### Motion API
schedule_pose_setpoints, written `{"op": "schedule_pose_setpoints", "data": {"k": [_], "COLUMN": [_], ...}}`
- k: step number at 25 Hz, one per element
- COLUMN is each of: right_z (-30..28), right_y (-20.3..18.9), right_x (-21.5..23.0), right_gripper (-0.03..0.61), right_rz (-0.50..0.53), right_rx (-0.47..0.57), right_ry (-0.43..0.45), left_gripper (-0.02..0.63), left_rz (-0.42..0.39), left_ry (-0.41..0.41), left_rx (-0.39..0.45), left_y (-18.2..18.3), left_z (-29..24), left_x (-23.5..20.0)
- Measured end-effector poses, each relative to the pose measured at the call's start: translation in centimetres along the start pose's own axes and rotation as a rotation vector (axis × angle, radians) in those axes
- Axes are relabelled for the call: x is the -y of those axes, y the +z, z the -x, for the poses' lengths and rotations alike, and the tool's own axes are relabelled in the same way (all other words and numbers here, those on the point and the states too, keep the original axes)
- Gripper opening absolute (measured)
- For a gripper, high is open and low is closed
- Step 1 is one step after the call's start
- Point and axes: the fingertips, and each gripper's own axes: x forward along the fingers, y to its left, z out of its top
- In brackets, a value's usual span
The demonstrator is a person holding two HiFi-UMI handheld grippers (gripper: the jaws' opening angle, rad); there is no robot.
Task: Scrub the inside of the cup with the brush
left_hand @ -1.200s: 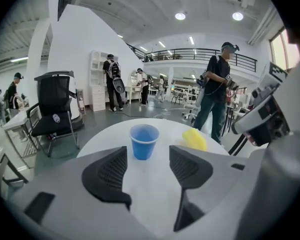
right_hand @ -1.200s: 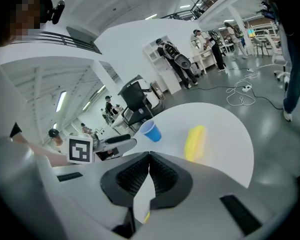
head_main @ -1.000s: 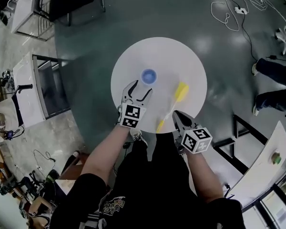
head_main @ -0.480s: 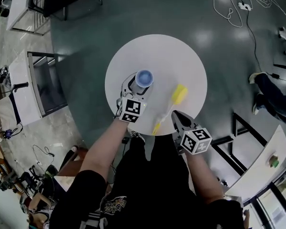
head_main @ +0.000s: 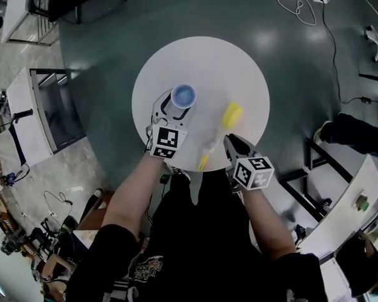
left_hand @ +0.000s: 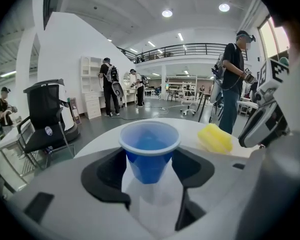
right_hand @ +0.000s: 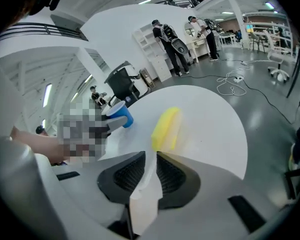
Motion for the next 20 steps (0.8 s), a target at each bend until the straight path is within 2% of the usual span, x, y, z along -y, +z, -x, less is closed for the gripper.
{"op": "schedule_pose_setpoints", "data": {"k": [2,6,12,18,20], "right_z": [-0.4,-1.5,-3.4,-3.9,-4.0], "right_y": [-0.7,-2.3,-2.8,-3.1,-2.7], "right_x": [0.7,1.3,1.5,2.0,1.8], "right_gripper": [0.117,0.118,0.118,0.046,0.043], "right_rz": [-0.046,-0.151,-0.318,-0.321,-0.307], "right_rx": [-0.02,-0.063,-0.065,-0.079,-0.079], "right_ry": [-0.022,-0.04,-0.055,-0.081,-0.082], "left_gripper": [0.287,0.285,0.285,0.285,0.285], "left_rz": [-0.006,-0.009,0.008,0.01,0.008], "left_ry": [-0.002,-0.002,-0.001,-0.008,-0.01], "left_rx": [0.011,0.048,0.082,0.082,0.074], "left_y": [0.6,2.0,3.2,3.3,3.3], "left_z": [0.6,2.3,5.2,7.6,8.4], "left_x": [0.1,0.3,0.6,0.7,0.6]}}
